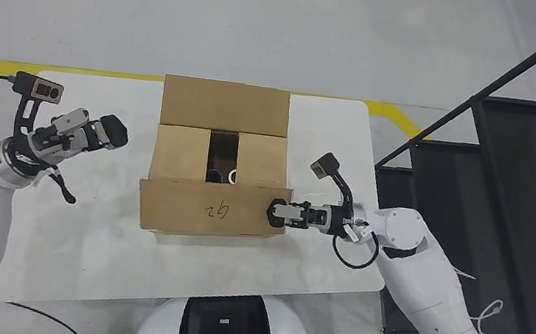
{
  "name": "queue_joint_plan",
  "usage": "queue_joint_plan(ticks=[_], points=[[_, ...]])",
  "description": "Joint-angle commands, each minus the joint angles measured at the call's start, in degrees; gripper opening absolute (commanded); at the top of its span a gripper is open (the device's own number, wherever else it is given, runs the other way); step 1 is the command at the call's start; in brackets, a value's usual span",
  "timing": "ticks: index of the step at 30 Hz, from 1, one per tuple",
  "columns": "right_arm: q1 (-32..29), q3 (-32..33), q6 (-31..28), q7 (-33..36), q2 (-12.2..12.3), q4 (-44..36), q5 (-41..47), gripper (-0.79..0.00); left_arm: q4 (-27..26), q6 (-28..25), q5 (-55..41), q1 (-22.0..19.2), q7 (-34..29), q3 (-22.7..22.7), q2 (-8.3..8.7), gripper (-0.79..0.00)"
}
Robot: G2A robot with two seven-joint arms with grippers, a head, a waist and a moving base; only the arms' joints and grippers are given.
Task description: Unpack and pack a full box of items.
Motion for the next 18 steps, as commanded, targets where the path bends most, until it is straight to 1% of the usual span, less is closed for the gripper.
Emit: queue_joint_plan(ticks=[1, 4, 7, 8, 9, 10, 12, 16, 18], points=[[1.3, -0.9, -0.5, -1.5, -0.3, 1.4, -0.7, 0.0, -1.7, 0.5, -0.4, 0.5, -2.5, 0.3, 0.09, 0.0], [3.4, -2.0, -1.1, -4.0, -0.6, 3.4, -3.2, 0.0, -3.9, 1.8, 1.5, 1.4, -7.7, 1.0, 0.46, 0.0], [5.4, -2.9, -1.3, -6.0, -0.9, 4.6, -5.1, 0.0, -4.0, 2.1, 3.6, 2.3, -9.6, 2.2, 0.58, 0.0], [6.1, -3.2, -1.3, -6.1, -1.0, 4.8, -5.9, 0.0, -3.6, 1.9, 4.7, 2.5, -9.5, 2.8, 0.57, 0.0], [6.8, -3.5, -1.4, -6.2, -1.0, 5.2, -6.4, 0.0, -3.4, 0.9, 7.5, 2.4, -8.9, 3.2, 0.62, 0.0], [7.4, -3.8, -1.5, -6.6, -1.2, 5.4, -5.8, 0.0, -3.4, -1.3, 11.3, 2.4, -7.9, 3.6, 0.66, 0.0], [8.8, -4.3, -1.8, -6.5, -1.3, 6.2, -6.0, 0.0, -2.8, -3.0, 15.1, 2.7, -6.0, 5.0, 0.57, 0.0], [11.5, -4.5, -3.5, -9.8, -1.8, 8.7, -5.9, 0.0, -0.4, -3.0, 17.3, 2.4, -3.0, 6.9, 0.4, 0.0], [13.1, -4.2, -4.8, -12.9, -2.1, 10.2, -6.0, 0.0, 0.5, -2.3, 18.4, 2.1, -2.3, 7.6, 0.39, 0.0]])
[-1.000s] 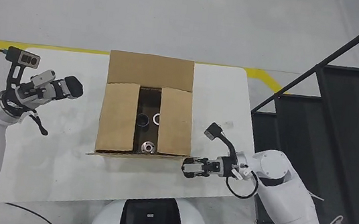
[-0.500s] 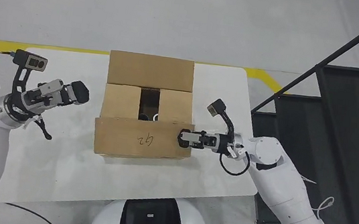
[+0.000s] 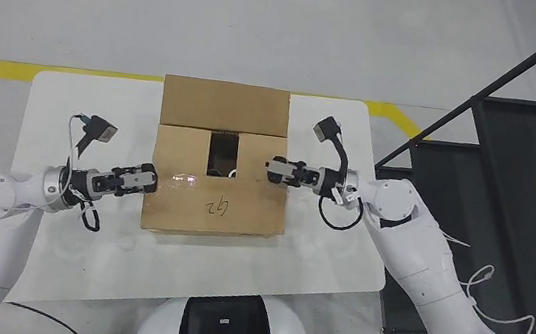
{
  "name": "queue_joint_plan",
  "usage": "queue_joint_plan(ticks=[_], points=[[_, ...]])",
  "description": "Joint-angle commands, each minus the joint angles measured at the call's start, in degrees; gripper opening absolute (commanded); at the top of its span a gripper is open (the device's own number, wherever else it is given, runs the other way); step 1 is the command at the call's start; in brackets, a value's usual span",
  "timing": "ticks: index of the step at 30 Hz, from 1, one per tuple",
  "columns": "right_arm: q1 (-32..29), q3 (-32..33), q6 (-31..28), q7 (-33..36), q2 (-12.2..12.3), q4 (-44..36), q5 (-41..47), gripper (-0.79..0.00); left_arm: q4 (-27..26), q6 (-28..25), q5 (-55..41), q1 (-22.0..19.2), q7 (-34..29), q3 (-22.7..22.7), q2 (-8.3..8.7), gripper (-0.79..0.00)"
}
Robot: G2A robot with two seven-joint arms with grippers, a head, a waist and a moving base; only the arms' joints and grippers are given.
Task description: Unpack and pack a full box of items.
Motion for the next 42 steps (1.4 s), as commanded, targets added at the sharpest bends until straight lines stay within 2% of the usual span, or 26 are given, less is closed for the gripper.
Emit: queue_joint_plan(ticks=[1, 6, 11, 18, 20, 24, 32, 39, 42], points=[[1.5, 0.2, -1.2, -2.9, -0.2, 1.6, -0.9, 0.0, 0.6, 0.4, 1.3, -0.3, 0.3, 0.7, 0.02, 0.0], [6.2, 0.0, -3.8, -10.7, -1.0, 7.3, -4.9, 0.0, 1.2, 0.7, 1.4, -0.6, 0.9, 1.6, 0.05, 0.0], [11.9, -2.3, -3.5, -17.4, -2.4, 16.6, -8.9, 0.0, 0.0, 1.3, 1.5, 0.1, 1.6, 1.8, 0.22, 0.0], [18.7, -7.4, -2.7, -21.5, -5.0, 29.5, -11.9, 0.0, -3.9, 2.6, 2.9, 2.3, 3.1, 0.6, 0.73, 0.0], [20.2, -8.9, -3.0, -21.2, -5.8, 32.2, -11.9, 0.0, -4.8, 2.5, 6.9, 3.0, 4.6, -0.1, 1.01, 0.0], [22.6, -11.6, -4.4, -17.7, -7.6, 35.9, -9.4, 0.0, -6.2, 3.3, 8.2, 4.3, 6.1, -0.3, 1.21, 0.0], [25.3, -12.9, -14.2, -14.4, -9.8, 39.8, -3.7, 0.0, -8.3, 3.9, 10.1, 5.2, 8.2, 0.1, 1.45, 0.0], [24.1, -10.3, -24.3, -8.7, -8.8, 38.9, -1.1, 0.0, -9.0, 3.2, 11.4, 5.4, 9.6, 1.0, 1.53, 0.0], [22.6, -9.0, -26.9, -6.2, -7.7, 37.3, -3.4, 0.0, -9.2, 2.5, 11.5, 5.5, 10.7, 1.2, 1.55, 0.0]])
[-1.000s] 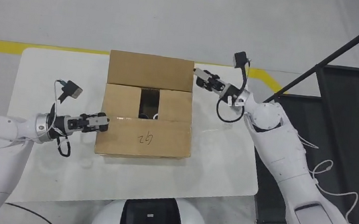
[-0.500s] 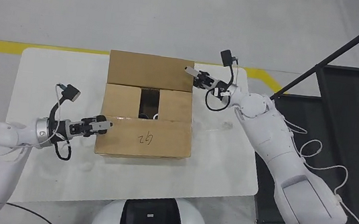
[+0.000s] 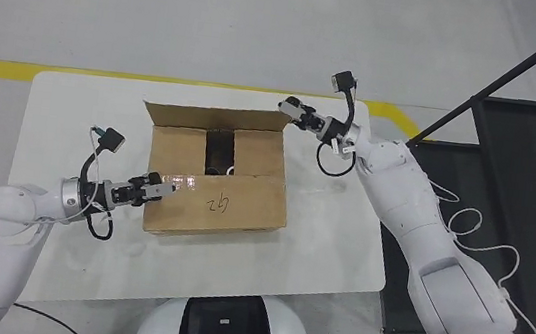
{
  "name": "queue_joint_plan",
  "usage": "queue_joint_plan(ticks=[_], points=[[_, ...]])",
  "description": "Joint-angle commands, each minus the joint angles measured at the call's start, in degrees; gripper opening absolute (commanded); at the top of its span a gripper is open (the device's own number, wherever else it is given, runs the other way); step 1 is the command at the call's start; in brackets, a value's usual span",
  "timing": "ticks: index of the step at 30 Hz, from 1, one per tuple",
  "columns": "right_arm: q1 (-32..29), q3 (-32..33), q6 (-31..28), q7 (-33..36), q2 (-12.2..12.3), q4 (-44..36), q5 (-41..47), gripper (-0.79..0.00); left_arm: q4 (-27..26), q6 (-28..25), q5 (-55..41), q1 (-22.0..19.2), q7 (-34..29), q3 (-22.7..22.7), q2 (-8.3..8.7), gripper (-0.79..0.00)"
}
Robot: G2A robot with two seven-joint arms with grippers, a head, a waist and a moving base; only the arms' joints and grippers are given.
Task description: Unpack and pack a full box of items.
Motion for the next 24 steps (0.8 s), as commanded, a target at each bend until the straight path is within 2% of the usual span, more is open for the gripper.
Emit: queue_joint_plan(ticks=[1, 10, 17, 24], points=[[-1.3, 0.7, -0.7, 1.8, 0.7, -1.5, -1.2, 0.0, -0.1, -0.5, 0.1, 0.1, 0.7, 0.1, 0.01, 0.0], [-7.4, 3.0, 3.6, 10.7, 3.7, -11.2, -5.3, 0.0, -1.1, -2.8, -2.3, 0.3, 3.6, -0.1, 0.02, 0.0], [-10.1, 4.2, 6.7, 11.5, 4.8, -17.2, -7.1, 0.0, 2.0, -1.8, -7.3, -0.4, 8.9, -0.8, -0.27, 0.0], [-11.4, 5.4, 8.7, 10.9, 5.4, -19.4, -5.5, 0.0, 6.5, 1.3, -6.1, -3.2, 8.0, 1.2, -0.42, 0.0]])
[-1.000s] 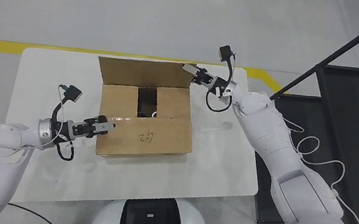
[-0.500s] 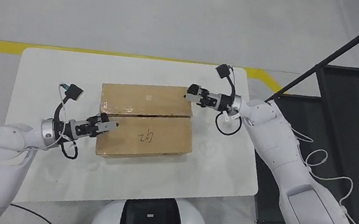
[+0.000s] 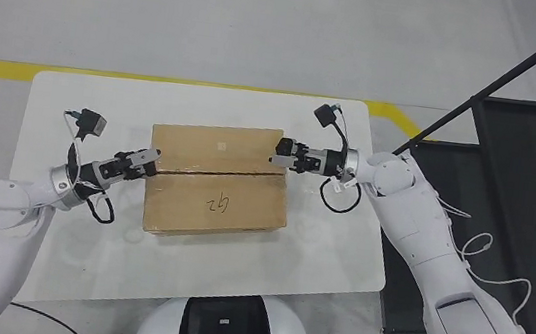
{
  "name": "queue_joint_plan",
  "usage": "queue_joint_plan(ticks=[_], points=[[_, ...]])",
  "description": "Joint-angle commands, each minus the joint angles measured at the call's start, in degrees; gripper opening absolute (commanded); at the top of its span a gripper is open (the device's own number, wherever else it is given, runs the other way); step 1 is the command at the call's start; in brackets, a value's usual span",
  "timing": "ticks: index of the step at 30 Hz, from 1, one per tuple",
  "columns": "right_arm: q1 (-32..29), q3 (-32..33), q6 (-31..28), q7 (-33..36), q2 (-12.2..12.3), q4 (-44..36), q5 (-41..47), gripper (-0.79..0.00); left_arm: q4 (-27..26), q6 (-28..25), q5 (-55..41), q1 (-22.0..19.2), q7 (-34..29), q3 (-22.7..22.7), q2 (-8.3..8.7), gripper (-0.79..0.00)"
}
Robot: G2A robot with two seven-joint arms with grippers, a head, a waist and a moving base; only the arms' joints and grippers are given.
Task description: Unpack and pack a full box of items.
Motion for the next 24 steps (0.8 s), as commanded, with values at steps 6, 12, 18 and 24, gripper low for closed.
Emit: queue_joint_plan(ticks=[6, 12, 18, 24], points=[[-1.5, 2.3, 2.9, 0.4, 0.7, -2.1, 4.9, 0.0, 2.3, 1.6, 0.8, -1.9, -1.3, 1.9, -0.15, 0.0], [-3.9, 6.0, 7.4, -0.1, 1.9, -5.1, 6.2, 0.0, 3.1, 3.4, 2.3, -3.3, -2.1, 3.2, -0.19, 0.0], [-8.6, 12.6, 13.0, -0.7, 3.9, -11.2, 5.0, 0.0, 2.4, 4.2, 2.0, -3.5, -3.2, 2.6, 0.01, 0.0], [-14.0, 17.9, 15.4, -1.2, 6.0, -15.3, -6.8, 0.0, 2.4, 4.2, 2.0, -3.5, -3.2, 2.6, 0.01, 0.0]])
